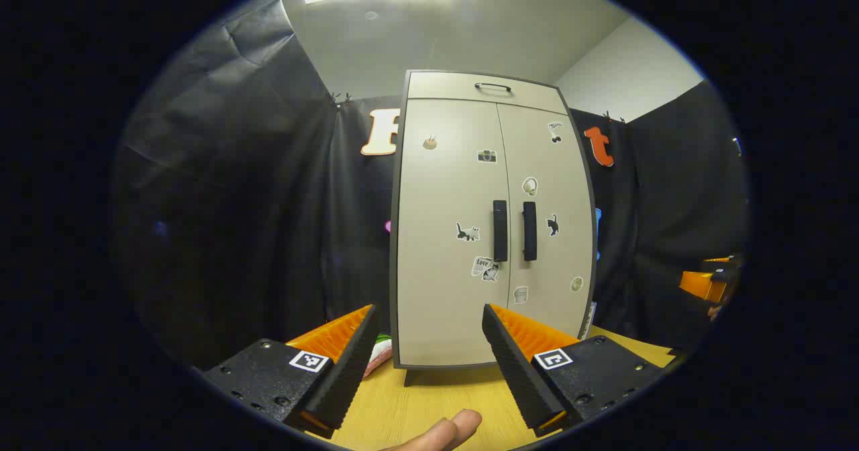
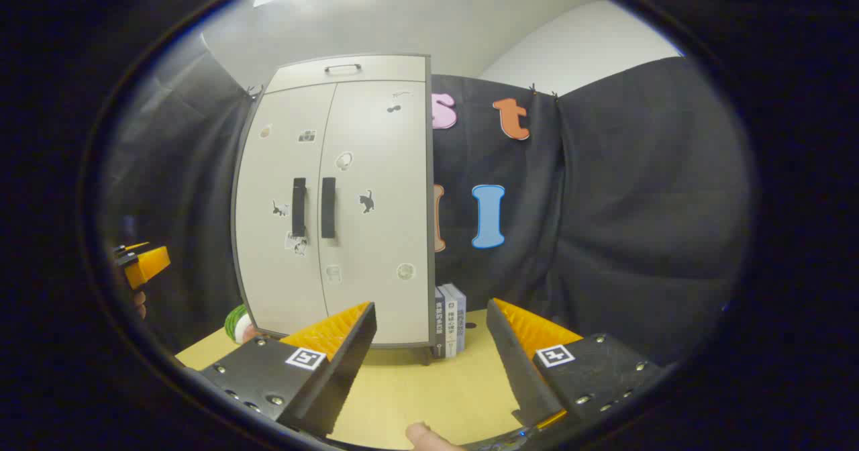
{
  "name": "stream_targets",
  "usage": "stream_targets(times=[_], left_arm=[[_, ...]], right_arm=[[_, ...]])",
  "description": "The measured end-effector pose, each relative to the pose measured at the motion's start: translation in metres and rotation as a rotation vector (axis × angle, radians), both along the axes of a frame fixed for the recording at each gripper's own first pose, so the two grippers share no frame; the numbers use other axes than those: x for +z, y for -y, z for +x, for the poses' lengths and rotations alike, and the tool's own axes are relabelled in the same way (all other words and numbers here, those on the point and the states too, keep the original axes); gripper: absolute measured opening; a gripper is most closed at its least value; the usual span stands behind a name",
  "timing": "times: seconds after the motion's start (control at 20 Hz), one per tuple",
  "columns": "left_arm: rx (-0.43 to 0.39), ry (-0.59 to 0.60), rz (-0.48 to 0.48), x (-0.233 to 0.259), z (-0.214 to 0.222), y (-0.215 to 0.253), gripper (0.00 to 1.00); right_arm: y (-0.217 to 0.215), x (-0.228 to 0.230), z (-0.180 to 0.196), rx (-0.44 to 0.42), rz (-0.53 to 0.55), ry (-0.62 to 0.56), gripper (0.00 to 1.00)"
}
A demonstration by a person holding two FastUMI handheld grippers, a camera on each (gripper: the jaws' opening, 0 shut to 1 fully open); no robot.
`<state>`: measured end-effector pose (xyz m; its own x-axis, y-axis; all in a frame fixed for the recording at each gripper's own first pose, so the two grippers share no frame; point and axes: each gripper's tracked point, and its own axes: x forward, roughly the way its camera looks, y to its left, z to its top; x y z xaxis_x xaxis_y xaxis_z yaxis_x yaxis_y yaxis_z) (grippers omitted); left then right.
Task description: Open the right door of the double-door shoe cabinet with the right hand, and open the left door with the left hand.
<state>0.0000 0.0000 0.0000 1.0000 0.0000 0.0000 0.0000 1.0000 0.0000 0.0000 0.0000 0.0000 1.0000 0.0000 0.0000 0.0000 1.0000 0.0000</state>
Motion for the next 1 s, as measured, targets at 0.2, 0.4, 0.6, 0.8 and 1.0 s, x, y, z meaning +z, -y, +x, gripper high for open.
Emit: stream_targets(times=[0.2,0.4,0.6,0.8,1.0], left_arm=[[-0.005,-0.012,-0.004,0.002,-0.002,0.008,0.95],[-0.003,-0.013,-0.003,0.003,-0.004,0.01,0.96],[-0.005,-0.014,-0.006,0.003,-0.006,0.012,0.95],[-0.01,-0.023,-0.011,0.001,-0.007,0.014,0.96],[-0.044,-0.047,-0.048,-0.007,-0.006,0.021,0.96]], right_arm=[[-0.001,0.009,-0.005,0.005,0.001,0.014,0.98],[-0.002,0.011,-0.008,0.007,-0.001,0.018,0.97],[0.001,0.011,-0.006,-0.004,-0.019,0.014,0.97],[-0.006,0.006,-0.003,0.021,-0.008,-0.004,0.97],[-0.011,0.005,-0.004,0.042,0.0,0.0,0.98]])
